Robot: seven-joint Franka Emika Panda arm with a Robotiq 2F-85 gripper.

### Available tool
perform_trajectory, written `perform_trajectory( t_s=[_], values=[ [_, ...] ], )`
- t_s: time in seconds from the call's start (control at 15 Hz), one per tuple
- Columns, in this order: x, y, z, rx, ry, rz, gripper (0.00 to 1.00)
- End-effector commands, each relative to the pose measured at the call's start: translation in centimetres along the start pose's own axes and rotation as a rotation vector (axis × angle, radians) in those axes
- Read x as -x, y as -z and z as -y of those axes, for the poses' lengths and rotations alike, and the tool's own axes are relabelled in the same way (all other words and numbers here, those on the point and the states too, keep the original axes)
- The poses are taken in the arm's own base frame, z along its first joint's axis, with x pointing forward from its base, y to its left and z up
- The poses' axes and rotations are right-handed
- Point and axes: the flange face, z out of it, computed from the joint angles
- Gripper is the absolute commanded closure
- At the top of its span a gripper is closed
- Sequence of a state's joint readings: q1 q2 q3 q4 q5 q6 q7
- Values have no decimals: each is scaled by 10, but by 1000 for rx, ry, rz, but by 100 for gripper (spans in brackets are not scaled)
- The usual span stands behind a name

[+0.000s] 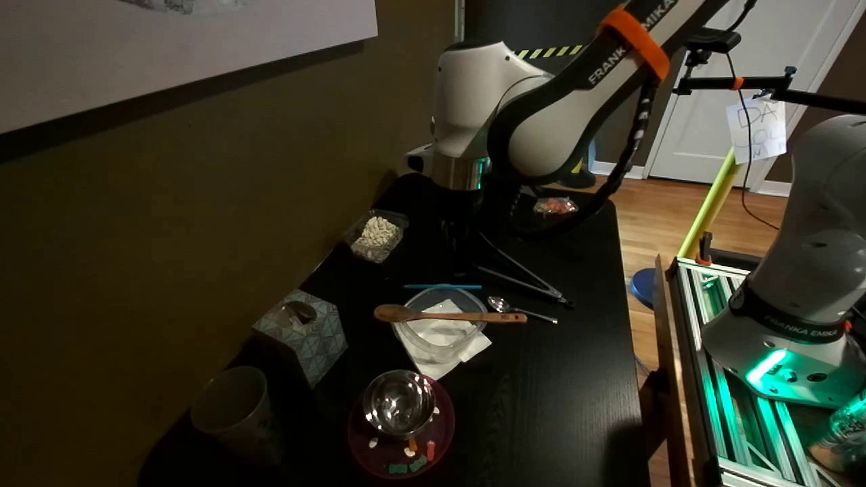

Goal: Move the wooden spoon from the top of the clear bowl and place it on the paper towel box

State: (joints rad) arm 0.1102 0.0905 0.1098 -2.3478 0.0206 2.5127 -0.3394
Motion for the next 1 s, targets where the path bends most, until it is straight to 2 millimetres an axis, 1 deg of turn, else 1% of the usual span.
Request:
perform_trajectory(
  t_s=[0.0, 0.2, 0.33, 0.47, 0.67, 0.93],
  values=[
    [-14, -37, -22, -40, -50, 17, 0],
    [-16, -65, -29, -56, -78, 64, 0],
    [-18, -81, -26, -81, -76, 83, 0],
    [-21, -95, -18, -88, -66, 95, 0],
    [-25, -111, -8, -89, -56, 107, 0],
    [-34, -124, -11, -33, -89, 86, 0]
  ],
)
